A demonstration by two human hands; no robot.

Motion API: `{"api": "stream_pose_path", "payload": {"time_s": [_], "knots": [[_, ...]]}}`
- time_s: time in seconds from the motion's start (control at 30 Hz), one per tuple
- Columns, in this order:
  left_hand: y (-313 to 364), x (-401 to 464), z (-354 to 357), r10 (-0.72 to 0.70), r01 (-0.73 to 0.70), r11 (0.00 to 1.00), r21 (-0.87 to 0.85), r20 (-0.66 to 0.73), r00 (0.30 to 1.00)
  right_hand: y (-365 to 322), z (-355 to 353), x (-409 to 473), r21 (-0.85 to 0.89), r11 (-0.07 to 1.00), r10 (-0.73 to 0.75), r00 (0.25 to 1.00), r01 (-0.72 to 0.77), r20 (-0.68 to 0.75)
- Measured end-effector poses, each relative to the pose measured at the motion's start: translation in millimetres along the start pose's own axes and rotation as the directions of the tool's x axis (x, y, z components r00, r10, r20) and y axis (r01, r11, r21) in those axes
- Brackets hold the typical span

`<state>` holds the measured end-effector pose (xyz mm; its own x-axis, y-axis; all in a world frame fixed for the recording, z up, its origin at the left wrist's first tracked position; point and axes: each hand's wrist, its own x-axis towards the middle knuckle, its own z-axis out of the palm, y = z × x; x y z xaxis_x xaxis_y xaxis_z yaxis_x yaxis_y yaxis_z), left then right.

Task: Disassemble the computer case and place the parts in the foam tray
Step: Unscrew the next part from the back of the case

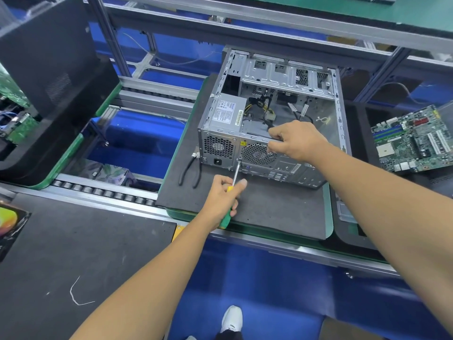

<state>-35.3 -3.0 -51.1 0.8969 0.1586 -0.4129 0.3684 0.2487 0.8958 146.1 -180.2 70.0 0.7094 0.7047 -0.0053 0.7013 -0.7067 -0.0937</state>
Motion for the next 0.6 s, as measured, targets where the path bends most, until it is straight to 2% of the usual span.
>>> {"api": "stream_pose_path", "payload": {"time_s": [0.1, 0.23, 0.33, 0.43, 0.6], "knots": [[-1.8, -0.4, 7.8, -0.054, 0.054, 0.998, 0.013, -0.014, 0.998, -0.6, -1.8, -0.9, 0.01, 1.0, 0.006, 1.0, -0.006, 0.004], [1.3, -4.3, 5.3, -0.114, 0.113, 0.993, 0.012, 0.037, 0.993, -1.8, -2.9, -0.4, 0.013, 1.0, 0.004, 1.0, -0.004, 0.022], [4.1, -7.3, 0.9, -0.018, 0.018, 1.0, 0.012, -0.017, 1.0, 0.4, -2.1, -0.3, 0.014, 1.0, 0.003, 1.0, -0.004, 0.017], [5.7, -12.4, -0.8, 0.096, -0.085, 0.991, 0.1, -0.111, 0.989, 0.3, -1.4, -0.2, 0.01, 1.0, -0.002, 1.0, 0.002, 0.015], [-1.1, -23.9, 1.9, 0.143, -0.095, 0.968, 0.231, -0.201, 0.969, 1.5, -0.5, 0.0, 0.01, 1.0, -0.011, 1.0, 0.011, 0.008]]}}
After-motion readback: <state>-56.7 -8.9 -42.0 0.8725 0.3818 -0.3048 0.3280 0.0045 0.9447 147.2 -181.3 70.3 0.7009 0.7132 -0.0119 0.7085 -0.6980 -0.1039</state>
